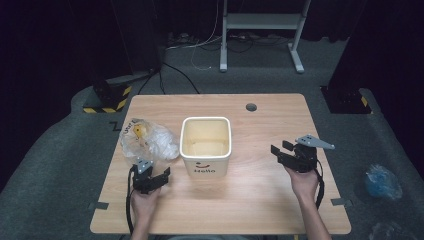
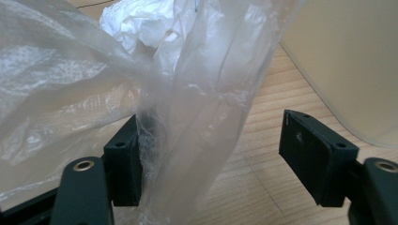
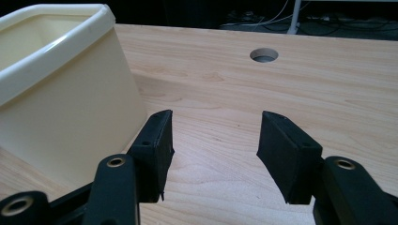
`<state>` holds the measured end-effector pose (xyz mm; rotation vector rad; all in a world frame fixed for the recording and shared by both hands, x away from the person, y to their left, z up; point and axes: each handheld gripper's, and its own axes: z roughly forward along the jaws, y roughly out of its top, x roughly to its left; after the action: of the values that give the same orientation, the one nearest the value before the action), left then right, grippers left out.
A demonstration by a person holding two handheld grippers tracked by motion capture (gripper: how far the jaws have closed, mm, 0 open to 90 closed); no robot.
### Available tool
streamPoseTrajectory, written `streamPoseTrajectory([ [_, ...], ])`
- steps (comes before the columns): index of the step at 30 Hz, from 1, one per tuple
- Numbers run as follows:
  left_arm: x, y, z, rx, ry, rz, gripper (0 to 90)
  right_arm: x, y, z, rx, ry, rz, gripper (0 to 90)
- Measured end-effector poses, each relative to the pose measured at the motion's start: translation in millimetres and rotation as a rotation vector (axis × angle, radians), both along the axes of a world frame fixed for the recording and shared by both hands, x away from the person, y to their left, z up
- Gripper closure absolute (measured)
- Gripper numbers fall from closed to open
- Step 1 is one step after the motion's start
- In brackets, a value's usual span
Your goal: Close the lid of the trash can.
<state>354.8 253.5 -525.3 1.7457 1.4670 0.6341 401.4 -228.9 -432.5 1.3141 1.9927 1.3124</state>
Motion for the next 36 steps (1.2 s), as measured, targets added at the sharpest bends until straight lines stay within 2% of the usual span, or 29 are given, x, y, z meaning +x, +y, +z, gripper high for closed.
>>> streamPoseTrajectory([
  [14, -0.2, -0.4, 0.1, 0.006, 0.001, -0.002, 29.1, -3.1, -2.2, -16.6, -0.007, 0.025, -0.012, 45.3],
  [36, -0.3, -0.3, 0.2, 0.009, 0.0, -0.002, 28.9, -2.9, 4.8, -37.3, -0.024, 0.043, -0.005, 45.5],
])
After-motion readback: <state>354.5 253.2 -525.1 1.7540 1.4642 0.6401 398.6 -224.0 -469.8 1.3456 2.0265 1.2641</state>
